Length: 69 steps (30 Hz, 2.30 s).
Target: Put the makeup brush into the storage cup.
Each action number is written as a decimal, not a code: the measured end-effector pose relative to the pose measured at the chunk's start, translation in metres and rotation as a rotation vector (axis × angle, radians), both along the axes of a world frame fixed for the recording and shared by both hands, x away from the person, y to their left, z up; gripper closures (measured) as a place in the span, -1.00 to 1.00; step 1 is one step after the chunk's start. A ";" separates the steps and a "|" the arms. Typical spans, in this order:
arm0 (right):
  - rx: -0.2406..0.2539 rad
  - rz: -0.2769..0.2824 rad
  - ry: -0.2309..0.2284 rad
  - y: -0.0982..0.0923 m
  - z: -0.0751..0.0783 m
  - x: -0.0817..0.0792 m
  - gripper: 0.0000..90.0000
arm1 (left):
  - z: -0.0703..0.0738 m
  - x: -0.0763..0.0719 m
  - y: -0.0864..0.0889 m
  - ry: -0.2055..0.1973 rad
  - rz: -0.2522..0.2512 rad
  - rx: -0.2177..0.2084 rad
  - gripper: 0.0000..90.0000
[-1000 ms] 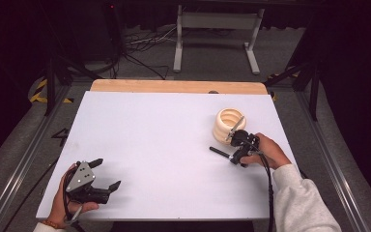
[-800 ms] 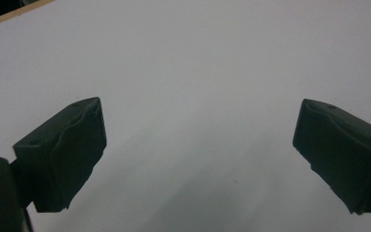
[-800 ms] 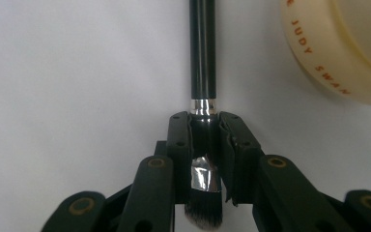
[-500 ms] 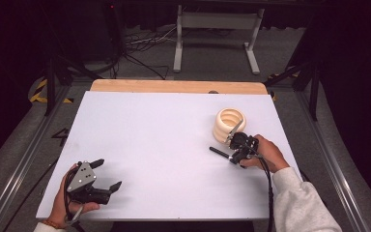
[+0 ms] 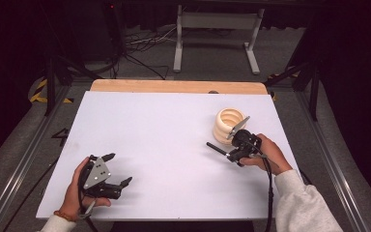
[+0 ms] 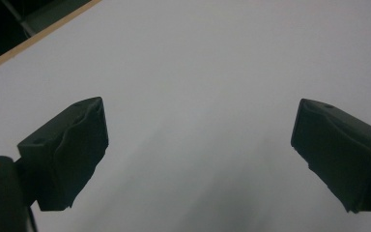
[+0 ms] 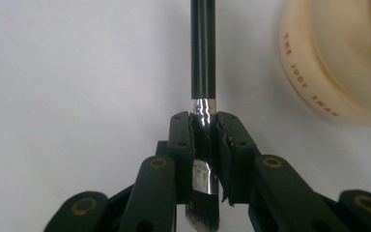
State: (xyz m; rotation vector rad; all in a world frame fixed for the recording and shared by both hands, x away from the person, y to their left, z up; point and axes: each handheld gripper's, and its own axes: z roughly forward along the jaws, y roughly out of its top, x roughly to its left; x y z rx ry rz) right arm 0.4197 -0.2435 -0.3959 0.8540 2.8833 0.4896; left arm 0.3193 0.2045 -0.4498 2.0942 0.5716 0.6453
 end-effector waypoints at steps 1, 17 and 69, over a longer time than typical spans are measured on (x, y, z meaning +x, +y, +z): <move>0.000 -0.002 -0.005 0.002 0.002 -0.001 0.73 | 0.001 0.002 -0.007 -0.006 -0.012 0.017 -0.84; -0.042 0.059 0.026 0.047 -0.001 -0.005 0.98 | 0.002 0.016 -0.070 -0.085 -0.142 0.135 -0.67; 0.005 0.034 0.110 0.067 0.000 0.010 0.68 | 0.003 0.024 -0.110 -0.096 -0.206 0.156 -0.59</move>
